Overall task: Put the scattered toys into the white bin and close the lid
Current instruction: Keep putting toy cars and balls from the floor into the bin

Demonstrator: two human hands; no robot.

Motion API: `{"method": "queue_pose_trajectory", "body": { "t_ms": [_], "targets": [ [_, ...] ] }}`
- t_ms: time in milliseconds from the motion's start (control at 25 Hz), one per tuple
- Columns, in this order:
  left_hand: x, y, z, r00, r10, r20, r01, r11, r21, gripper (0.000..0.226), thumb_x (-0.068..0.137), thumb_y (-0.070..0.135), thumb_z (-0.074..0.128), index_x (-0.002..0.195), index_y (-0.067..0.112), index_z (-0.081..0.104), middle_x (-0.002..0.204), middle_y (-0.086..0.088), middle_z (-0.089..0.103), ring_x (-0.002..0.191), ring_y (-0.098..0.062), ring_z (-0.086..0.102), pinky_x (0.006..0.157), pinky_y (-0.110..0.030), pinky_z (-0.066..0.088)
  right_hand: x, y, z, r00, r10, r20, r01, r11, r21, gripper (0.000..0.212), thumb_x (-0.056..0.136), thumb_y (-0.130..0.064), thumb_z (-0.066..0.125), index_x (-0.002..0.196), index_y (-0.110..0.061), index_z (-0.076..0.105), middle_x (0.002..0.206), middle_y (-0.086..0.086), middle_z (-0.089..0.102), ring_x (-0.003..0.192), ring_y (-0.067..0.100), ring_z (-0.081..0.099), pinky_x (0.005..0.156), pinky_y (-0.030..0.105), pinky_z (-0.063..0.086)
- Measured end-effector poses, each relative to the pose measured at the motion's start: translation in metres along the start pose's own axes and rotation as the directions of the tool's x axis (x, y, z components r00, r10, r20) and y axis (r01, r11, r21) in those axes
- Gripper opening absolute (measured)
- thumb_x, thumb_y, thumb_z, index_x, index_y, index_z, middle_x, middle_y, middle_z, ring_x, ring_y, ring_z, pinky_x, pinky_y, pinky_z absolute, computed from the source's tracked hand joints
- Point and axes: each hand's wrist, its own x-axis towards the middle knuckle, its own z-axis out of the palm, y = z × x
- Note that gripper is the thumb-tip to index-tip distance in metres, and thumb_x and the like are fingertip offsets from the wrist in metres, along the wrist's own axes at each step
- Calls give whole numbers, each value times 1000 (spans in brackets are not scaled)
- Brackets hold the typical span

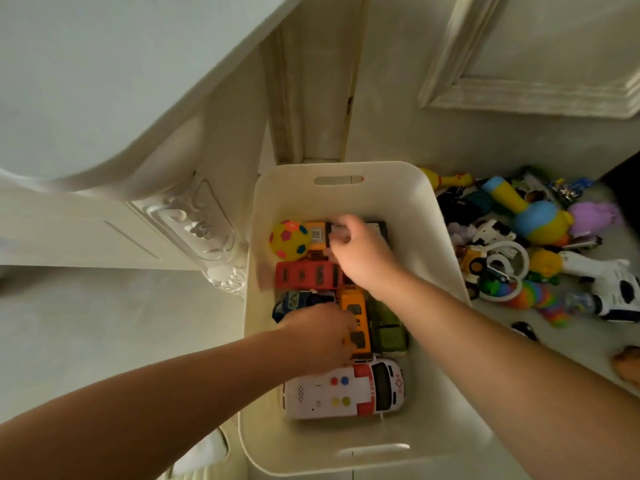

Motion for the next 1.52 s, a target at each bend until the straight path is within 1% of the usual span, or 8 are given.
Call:
{"method": "queue_pose_trajectory", "body": {
  "t_ms": [200,360,480,800,1040,1280,1400,1520],
  "targets": [
    [10,23,-36,819,-26,-573,-181,937,-300,25,96,25,50,119,28,57,94,12,54,74,-4,53,70,-29,52,-2,6,-130,862,-124,-491,267,935,233,34,94,2,35,97,-24,57,96,7,65,72,18,68,65,26,58],
    [30,55,-70,602,78,-795,-359,915,-182,19,94,17,52,112,22,56,97,9,54,82,-5,52,67,-20,48,7,91,-210,763,193,-617,-120,980,158,29,92,-8,46,113,-22,60,108,8,65,88,24,67,77,40,58],
    [51,79,-78,558,154,-815,-423,898,-120,20,92,12,53,110,19,56,104,7,53,88,-5,54,68,-29,52,10,152,-200,860,269,-433,-335,938,-83,45,91,-28,58,135,-24,47,129,10,57,112,29,59,92,43,51],
    [77,102,-69,611,202,-765,-488,857,-163,27,92,8,54,118,18,54,109,3,54,93,-8,58,67,-25,52,6,176,-164,953,71,-293,-141,965,-222,58,83,-15,68,134,-26,41,120,8,56,110,27,57,79,30,46],
    [72,111,-87,816,82,-572,-432,744,-510,73,81,48,67,144,29,35,129,11,51,112,3,53,86,-19,50,-26,71,-208,971,-91,-222,169,916,364,45,75,-5,64,105,-40,59,103,-3,66,94,20,65,80,40,52],
    [68,110,-86,894,22,-447,-413,428,-804,65,76,23,79,133,28,47,112,0,68,100,-16,69,84,-39,58,-37,43,-189,983,-177,51,89,699,710,25,94,-23,51,118,-25,57,99,7,65,86,21,63,71,35,54],
    [62,90,-78,898,-74,-434,-356,457,-815,66,76,22,79,132,35,47,110,5,69,96,-12,70,85,-38,57,-11,93,-181,981,86,-171,-42,968,249,30,94,-47,48,118,-31,55,111,6,66,91,22,65,77,37,54],
    [57,77,-77,893,-100,-438,-349,460,-816,62,78,22,78,130,37,47,109,8,69,94,-8,69,74,-22,57,3,154,-152,980,132,-151,-191,848,-495,61,84,-62,42,138,-35,39,133,8,54,118,32,54,95,44,46]
  ]
}}
